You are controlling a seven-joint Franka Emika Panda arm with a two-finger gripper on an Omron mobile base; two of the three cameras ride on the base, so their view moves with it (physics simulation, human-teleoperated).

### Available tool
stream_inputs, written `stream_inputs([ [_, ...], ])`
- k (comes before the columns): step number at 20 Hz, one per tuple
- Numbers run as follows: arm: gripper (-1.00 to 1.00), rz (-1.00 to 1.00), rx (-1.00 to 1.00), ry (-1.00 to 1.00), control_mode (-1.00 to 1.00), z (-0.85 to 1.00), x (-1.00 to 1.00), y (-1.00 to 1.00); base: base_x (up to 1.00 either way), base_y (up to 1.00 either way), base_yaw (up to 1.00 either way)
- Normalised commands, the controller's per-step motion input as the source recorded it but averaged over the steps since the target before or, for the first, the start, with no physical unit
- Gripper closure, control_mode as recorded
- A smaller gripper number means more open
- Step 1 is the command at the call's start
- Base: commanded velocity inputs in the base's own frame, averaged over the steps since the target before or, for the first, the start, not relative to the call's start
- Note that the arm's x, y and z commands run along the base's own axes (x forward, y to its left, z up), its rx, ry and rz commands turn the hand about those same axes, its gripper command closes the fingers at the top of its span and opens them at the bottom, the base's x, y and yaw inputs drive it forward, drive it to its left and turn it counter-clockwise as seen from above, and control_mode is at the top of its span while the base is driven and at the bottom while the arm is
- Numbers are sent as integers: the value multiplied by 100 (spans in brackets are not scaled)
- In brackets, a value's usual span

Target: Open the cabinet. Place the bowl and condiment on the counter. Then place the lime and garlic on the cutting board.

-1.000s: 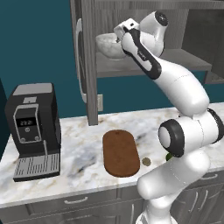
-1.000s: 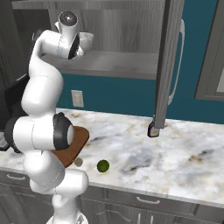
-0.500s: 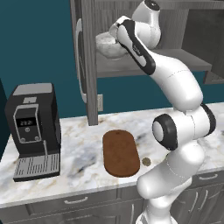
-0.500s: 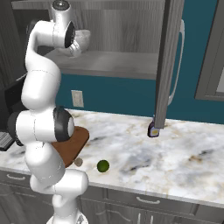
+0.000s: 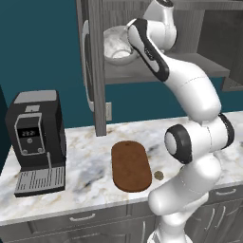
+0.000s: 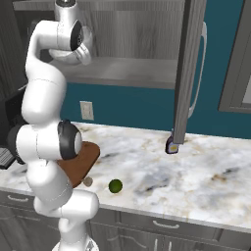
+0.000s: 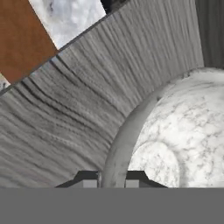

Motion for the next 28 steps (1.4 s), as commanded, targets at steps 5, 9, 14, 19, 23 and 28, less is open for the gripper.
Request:
stream_inputs([
  [5,100,0,11,-15,-100,-1,-96,-63,0,0,0],
  [9,100,0,22,-26,-100,1,-100,-83,0,0,0],
  [14,100,0,25,-23,-100,3,-100,-90,0,0,0],
  [19,100,0,19,-9,-100,1,-100,-60,0,0,0],
  [23,100,0,1,7,-100,-8,-100,-18,0,0,0],
  [28,100,-6,0,30,-100,-39,-56,-12,0,0,0],
])
